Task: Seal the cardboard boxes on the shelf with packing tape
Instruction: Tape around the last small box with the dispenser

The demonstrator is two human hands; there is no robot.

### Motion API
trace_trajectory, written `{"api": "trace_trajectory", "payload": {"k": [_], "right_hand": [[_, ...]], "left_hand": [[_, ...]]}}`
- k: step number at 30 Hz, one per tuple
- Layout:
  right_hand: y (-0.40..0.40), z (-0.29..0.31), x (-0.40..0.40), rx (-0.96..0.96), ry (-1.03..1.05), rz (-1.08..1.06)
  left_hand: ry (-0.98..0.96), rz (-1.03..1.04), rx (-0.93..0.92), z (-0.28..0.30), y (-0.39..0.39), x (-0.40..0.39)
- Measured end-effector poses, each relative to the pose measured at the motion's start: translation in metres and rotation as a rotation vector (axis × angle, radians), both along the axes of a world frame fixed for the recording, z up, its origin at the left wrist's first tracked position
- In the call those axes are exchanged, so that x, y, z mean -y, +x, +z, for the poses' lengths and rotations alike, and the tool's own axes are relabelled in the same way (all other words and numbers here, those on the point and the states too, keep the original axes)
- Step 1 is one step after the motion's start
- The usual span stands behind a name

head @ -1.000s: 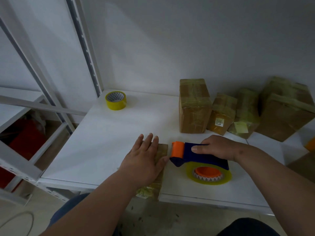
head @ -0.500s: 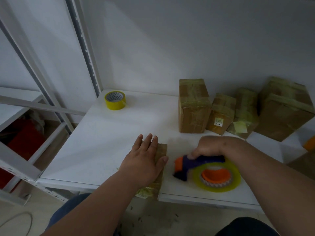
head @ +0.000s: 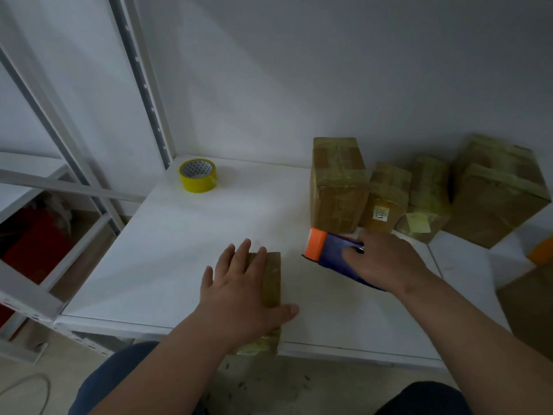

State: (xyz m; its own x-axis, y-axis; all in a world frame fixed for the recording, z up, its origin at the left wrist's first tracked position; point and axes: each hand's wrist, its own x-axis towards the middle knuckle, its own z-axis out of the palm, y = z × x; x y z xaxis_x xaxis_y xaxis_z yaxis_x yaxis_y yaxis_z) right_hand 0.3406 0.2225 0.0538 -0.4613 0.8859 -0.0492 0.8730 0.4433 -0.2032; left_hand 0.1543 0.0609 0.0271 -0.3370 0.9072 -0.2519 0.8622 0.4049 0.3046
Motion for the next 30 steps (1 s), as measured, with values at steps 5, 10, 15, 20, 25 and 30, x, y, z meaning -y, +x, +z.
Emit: {"api": "trace_trajectory", "payload": {"k": [5,10,15,20,25,30], "right_hand": [[0.005,-0.037,0.019,0.143,0.196,0.177],[0.008,-0.047,0.027,0.251,0.223,0.11],[-0.013,-0.026,0.047,-0.003,0.129,0.185],[-0.037,-0.019,0.084,-0.384,-0.808,0.245],[-0.049,-0.028,0.092,-0.396,-0.765,0.316],[-0.058,-0.018,0.084,-0.407,-0.677,0.261]], "left_hand": [[-0.104,-0.001,0.034,0.002,0.006,0.008],[-0.076,0.05,0.114,0.0,0.008,0.007],[0.2,0.164,0.323,-0.005,0.009,0.006],[0.348,0.589,0.877,-0.004,0.002,0.016],[0.342,0.765,1.385,-0.008,-0.003,0.027],[0.432,0.83,1.464,-0.001,-0.014,0.01]]}}
